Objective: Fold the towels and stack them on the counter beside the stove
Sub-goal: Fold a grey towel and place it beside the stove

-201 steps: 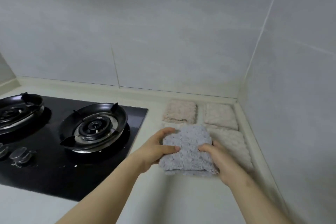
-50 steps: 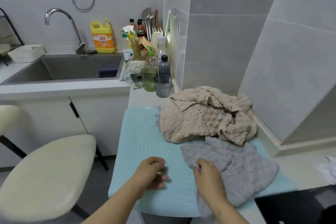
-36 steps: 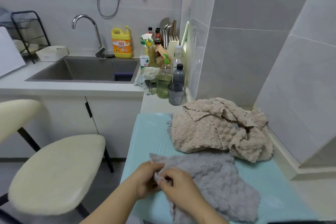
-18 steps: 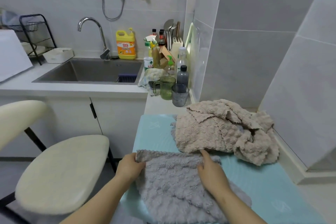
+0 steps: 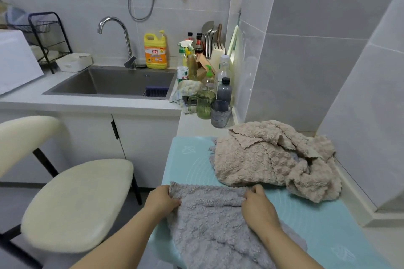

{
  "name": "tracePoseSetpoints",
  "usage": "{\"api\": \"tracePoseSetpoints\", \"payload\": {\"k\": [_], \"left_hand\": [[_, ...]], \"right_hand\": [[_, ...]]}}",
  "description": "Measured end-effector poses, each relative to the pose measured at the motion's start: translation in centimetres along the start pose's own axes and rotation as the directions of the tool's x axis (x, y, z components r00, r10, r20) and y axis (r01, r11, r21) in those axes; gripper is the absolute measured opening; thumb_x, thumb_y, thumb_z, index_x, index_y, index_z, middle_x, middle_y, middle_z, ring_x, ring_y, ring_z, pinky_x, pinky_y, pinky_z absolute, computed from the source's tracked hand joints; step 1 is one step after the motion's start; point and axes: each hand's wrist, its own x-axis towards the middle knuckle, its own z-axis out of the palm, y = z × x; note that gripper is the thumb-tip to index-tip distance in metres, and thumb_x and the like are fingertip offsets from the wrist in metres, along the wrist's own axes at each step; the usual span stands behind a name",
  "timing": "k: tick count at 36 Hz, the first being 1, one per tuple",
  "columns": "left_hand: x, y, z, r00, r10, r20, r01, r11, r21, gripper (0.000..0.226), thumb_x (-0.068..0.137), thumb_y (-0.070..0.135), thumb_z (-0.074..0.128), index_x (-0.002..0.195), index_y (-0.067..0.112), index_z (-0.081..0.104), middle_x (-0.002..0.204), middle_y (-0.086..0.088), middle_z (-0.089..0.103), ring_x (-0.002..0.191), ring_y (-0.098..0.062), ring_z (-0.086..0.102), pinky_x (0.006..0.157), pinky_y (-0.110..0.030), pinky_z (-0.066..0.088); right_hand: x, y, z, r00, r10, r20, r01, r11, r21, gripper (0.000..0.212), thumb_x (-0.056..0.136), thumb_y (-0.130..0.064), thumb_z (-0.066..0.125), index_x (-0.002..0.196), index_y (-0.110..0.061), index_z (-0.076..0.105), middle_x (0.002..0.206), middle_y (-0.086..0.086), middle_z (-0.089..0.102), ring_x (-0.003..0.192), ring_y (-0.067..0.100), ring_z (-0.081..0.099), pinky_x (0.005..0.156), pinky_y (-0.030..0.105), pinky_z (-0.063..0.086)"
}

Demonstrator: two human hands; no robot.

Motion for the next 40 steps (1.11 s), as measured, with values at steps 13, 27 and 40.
{"api": "tracePoseSetpoints", "payload": {"k": [13,27,40], "left_hand": [[0.2,0.0,0.0,1.0,-0.017,0.004,0.017,1.0,0.002,0.018,0.084,0.024,0.065,0.077,0.018,0.05,0.072,0.005,0.053,0.061,-0.008,0.05,0.05,-0.017,0.037],[0.8,2.3,-5.5,0.983,0.171,0.07,-0.149,0.956,-0.251,0.022,0.09,0.001,0.052,0.075,0.013,0.062,0.053,0.003,0.048,0.049,-0.011,0.039,0.046,-0.019,0.031],[3.4,9.0,-7.5,0.996,0.062,0.058,-0.014,0.797,-0.604,0.014,0.093,0.0,0.05,0.081,0.006,0.046,0.065,-0.015,0.057,0.039,-0.013,0.061,0.039,-0.023,0.052]], "right_hand": [[0.0,1.0,0.4,0.997,-0.067,0.025,0.068,0.997,-0.039,0.026,0.099,-0.03,0.035,0.122,-0.022,0.044,0.103,0.004,0.04,0.077,0.021,0.046,0.065,0.027,0.039],[-1.0,0.7,-4.0,0.892,-0.015,-0.451,0.251,0.847,0.468,0.007,0.091,-0.018,0.055,0.089,-0.024,0.051,0.054,-0.004,0.046,0.052,0.013,0.044,0.05,0.03,0.03],[2.5,-0.9,-9.1,0.958,0.023,-0.287,0.156,0.794,0.587,0.045,0.094,-0.014,0.048,0.138,-0.02,0.037,0.129,0.001,0.054,0.098,0.016,0.057,0.079,0.032,0.046]]}}
